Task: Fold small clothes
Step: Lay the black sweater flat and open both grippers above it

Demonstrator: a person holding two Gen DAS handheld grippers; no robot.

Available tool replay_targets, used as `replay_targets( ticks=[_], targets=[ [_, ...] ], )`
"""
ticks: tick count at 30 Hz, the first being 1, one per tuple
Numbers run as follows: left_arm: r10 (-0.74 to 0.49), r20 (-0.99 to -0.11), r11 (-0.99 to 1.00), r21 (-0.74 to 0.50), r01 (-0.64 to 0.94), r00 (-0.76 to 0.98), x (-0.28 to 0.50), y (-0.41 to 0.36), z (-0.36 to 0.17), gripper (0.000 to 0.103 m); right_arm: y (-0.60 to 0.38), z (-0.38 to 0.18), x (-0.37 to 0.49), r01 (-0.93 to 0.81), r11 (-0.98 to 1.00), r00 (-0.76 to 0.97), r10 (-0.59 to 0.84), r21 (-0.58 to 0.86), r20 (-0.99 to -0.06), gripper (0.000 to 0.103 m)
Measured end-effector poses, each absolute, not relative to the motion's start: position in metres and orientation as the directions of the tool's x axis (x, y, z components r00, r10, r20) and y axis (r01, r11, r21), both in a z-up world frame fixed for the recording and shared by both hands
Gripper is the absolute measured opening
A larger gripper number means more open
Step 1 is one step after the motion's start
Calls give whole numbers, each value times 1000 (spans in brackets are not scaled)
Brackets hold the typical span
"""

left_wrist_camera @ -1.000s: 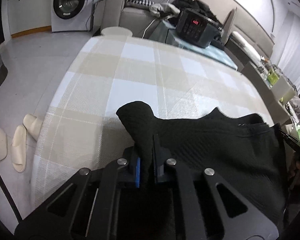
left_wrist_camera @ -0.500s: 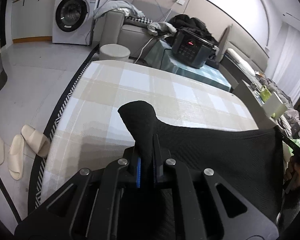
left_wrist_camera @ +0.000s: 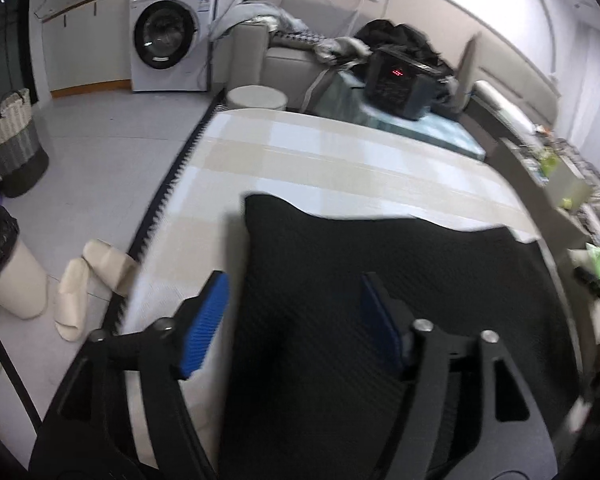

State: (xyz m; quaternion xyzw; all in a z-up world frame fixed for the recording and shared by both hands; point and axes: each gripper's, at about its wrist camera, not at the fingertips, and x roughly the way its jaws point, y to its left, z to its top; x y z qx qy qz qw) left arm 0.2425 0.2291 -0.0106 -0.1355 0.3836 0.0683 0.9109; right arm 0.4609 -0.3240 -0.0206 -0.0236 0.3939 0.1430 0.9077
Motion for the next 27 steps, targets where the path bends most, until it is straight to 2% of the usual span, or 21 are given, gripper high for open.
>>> replay_targets(
  ticks=[1,3,5,6,7,8,11,13,18,24,27],
  targets=[
    [-12,-717,963,-196,-185,697,229,214,-8,69,-317,-20,440,-320,944,638,272,72,-720,50],
    [-29,-715,972,-182,-146,699,211,190,-4,77,-305,-20,410,-386,919,616,319,77,-720,52],
    [-65,-715,978,-186,-100,697,193,161,-5,87,-293,-24,378,-422,900,593,366,111,-717,63],
    [-80,-717,978,-192,-86,693,189,153,-6,90,-288,-28,368,-431,892,578,387,134,-718,74],
    [-109,-723,977,-205,-61,682,183,139,-10,96,-281,-35,355,-447,879,552,417,166,-722,79],
    [-127,-729,976,-214,-48,672,179,130,-14,102,-275,-40,346,-460,872,535,424,169,-731,79],
    [-167,-752,977,-211,8,638,168,96,-32,102,-255,-56,321,-486,868,530,381,97,-757,81],
    [-182,-772,981,-188,55,609,160,75,-47,102,-246,-68,311,-483,868,504,381,112,-776,84],
    [-116,-802,993,-76,92,586,140,45,-72,102,-239,-81,291,-515,853,493,373,83,-786,87],
    [-91,-799,995,-48,88,594,116,50,-75,101,-258,-88,276,-508,861,561,297,-38,-773,87],
    [-87,-797,995,-45,85,598,109,65,-75,101,-291,-91,282,-453,891,574,269,-26,-774,87]
  ],
)
